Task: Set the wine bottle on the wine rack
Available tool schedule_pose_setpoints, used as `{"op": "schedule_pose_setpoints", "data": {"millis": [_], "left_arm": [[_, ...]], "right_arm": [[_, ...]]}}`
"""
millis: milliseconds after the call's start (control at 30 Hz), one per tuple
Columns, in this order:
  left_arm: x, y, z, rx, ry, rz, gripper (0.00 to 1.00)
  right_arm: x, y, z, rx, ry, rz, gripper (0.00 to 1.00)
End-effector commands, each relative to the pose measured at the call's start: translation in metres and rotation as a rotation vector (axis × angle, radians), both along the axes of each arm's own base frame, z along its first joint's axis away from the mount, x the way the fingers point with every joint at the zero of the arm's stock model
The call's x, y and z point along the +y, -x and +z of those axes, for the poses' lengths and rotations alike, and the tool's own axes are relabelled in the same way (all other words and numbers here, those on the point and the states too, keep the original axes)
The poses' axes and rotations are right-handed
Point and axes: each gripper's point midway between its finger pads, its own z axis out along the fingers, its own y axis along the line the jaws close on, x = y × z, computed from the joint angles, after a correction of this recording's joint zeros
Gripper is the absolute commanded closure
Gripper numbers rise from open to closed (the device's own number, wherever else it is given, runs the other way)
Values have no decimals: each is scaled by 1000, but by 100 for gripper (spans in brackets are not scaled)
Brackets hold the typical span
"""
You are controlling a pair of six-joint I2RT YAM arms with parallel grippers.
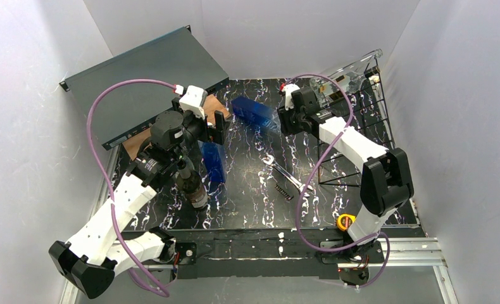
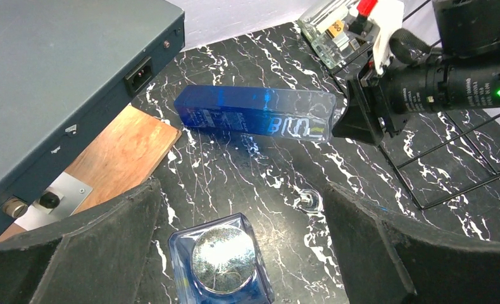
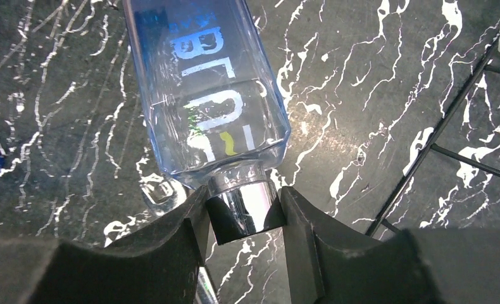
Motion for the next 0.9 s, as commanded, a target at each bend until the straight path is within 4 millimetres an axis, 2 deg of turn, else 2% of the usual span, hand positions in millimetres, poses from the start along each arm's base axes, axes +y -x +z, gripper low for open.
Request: {"op": "schedule_pose_setpoints", "data": {"millis": [0, 133, 400, 667, 867], "left_arm": [[0, -1, 16, -33, 6, 1, 1], [-2, 2, 20, -36, 18, -13, 1], [1, 3, 21, -45, 25, -4, 1], [3, 7, 27, -55, 33, -6, 1], [1, 5, 23, -48, 31, -7, 1]], "right_arm": [[7, 4, 71, -83, -35, -60, 99], [5, 14, 91, -75, -45, -97, 99], [8, 28, 149, -130, -83, -104, 99], [10, 38, 171, -132, -67, -94, 99], [15, 43, 194, -163, -87, -85, 99]]}}
